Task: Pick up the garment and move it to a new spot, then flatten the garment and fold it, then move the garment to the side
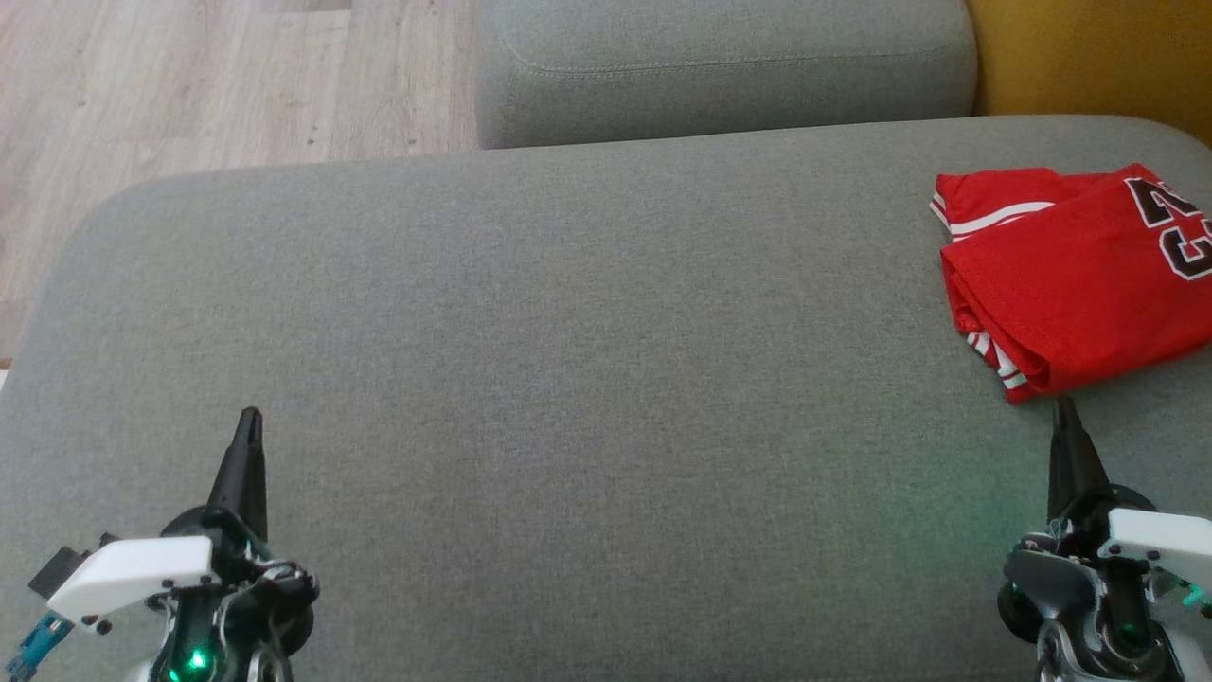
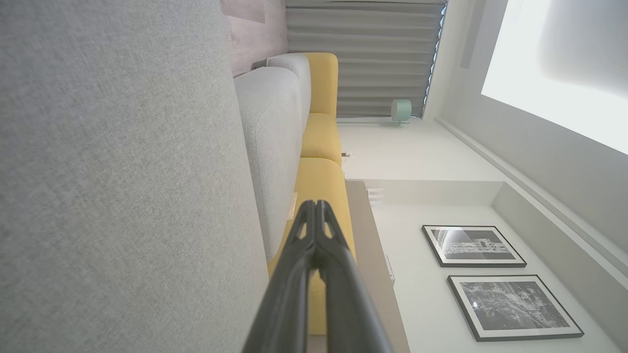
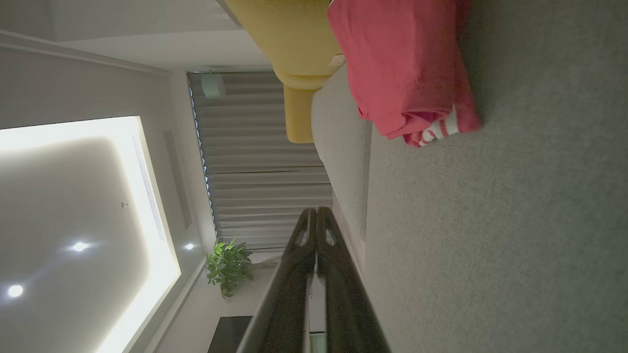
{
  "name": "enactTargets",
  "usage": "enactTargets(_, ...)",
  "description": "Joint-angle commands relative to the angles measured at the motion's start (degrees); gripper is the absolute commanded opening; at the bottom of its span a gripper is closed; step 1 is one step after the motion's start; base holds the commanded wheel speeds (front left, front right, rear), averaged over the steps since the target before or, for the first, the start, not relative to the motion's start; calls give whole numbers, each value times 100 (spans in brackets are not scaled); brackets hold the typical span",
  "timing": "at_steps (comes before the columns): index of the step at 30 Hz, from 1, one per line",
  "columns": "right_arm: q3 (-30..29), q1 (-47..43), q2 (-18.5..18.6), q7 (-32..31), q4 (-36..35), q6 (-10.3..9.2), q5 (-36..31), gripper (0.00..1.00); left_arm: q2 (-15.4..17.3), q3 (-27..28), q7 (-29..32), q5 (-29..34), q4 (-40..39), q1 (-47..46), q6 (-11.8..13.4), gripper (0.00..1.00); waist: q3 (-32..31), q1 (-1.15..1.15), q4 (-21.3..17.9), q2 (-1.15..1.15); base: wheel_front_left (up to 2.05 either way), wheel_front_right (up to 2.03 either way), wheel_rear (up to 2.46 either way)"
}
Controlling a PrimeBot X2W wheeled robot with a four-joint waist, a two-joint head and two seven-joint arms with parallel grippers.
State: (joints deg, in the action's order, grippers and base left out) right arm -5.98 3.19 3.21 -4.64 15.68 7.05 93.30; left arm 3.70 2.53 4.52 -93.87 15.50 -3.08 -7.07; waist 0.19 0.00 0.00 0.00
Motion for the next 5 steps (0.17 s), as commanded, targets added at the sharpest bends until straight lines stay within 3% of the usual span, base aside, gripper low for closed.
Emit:
enactTargets(1, 104, 284, 81, -57, -175, 44, 18, 0, 58, 205, 41, 10, -154, -294, -42, 0, 0, 0, 0, 0, 0, 0, 0)
enactTargets(5, 96, 285, 76, -64, -175, 44, 11, 0, 51, 215, 49, 17, -154, -295, -42, 0, 0, 0, 0, 0, 0, 0, 0)
